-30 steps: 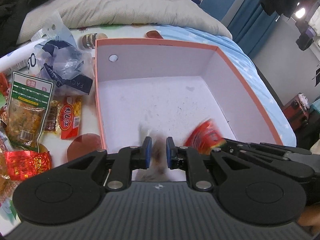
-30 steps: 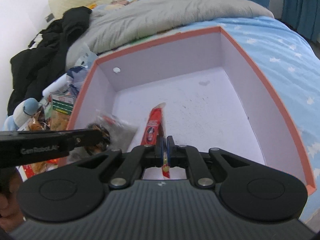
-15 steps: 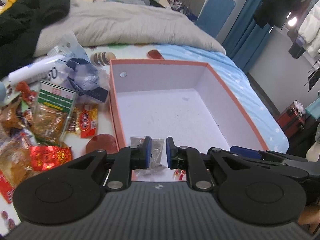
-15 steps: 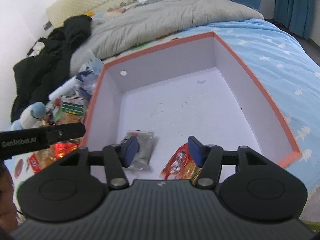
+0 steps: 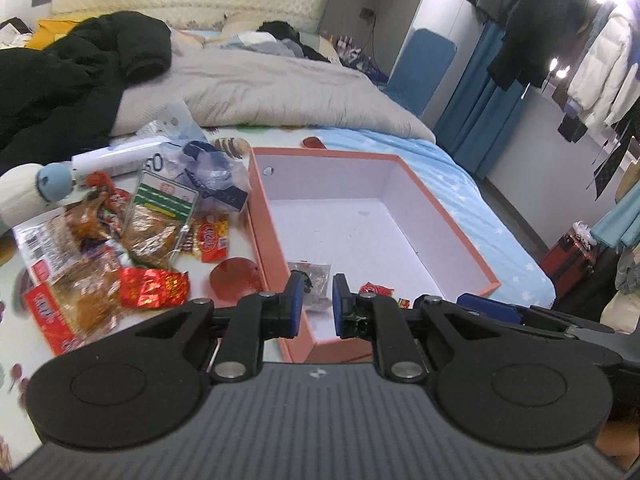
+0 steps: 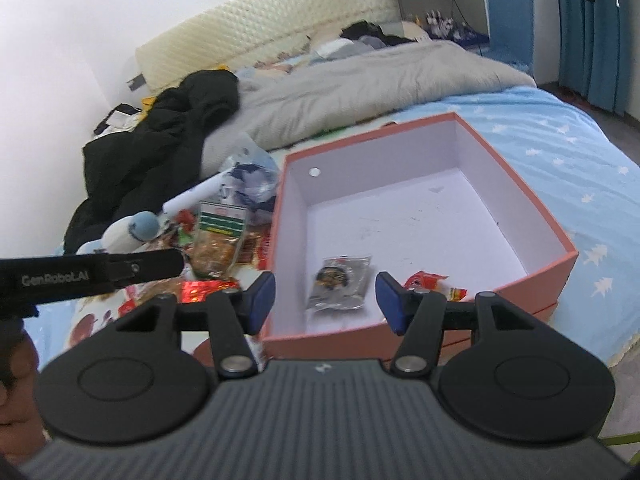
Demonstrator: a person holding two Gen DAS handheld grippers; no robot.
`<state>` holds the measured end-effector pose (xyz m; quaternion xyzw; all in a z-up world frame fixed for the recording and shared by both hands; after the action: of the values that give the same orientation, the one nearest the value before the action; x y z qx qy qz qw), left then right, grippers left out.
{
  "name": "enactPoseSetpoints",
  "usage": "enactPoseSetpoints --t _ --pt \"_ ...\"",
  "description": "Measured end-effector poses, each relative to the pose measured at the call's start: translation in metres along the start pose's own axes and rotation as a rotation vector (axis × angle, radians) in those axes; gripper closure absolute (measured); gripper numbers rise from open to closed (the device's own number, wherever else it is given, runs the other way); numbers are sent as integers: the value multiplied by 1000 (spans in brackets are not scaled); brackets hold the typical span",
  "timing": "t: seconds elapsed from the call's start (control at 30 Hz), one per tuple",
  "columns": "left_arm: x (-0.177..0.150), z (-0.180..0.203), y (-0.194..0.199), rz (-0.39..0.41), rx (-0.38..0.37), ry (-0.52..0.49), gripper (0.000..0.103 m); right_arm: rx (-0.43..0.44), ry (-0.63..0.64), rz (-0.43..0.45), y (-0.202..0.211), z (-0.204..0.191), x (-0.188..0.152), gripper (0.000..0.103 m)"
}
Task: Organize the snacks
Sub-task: 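Withdraw both open tools up and away from the pink box, then move the left tool to the red-label snack pack while the right tool approaches the red foil candy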
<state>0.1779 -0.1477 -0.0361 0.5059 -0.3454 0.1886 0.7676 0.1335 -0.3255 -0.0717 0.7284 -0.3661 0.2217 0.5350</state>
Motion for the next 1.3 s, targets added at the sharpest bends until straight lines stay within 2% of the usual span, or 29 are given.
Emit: enactPoseSetpoints --t 0.23,0.57,0.83,1.0,1.2,1.3 --pt "-33 -19 51 35 28 24 87 19 33 44 30 -29 -22 44" --pt "-84 -45 92 61 96 85 87 76 115 68 57 -68 -61 44" --pt "-115 -60 99 34 159 120 87 163 159 51 58 -85 -92 44" --pt "-127 -66 90 17 146 147 87 149 135 77 56 -84 -105 44" --pt "-134 -67 80 20 191 79 87 138 138 72 44 -84 -113 44" --pt "-134 -73 76 32 212 62 87 147 127 43 34 -81 -115 44"
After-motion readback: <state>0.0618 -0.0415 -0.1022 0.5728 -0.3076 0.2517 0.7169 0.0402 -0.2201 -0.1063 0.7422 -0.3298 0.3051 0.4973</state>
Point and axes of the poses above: each gripper's, at about its wrist camera, not at the fingertips, and y roughly against the way its jaws point, z to its right, x to its top, the point moved 1 cm from there along -y, roughly the way its jaws point, and after that the axes turned 1 degree about -y, right-handed, at the moved point
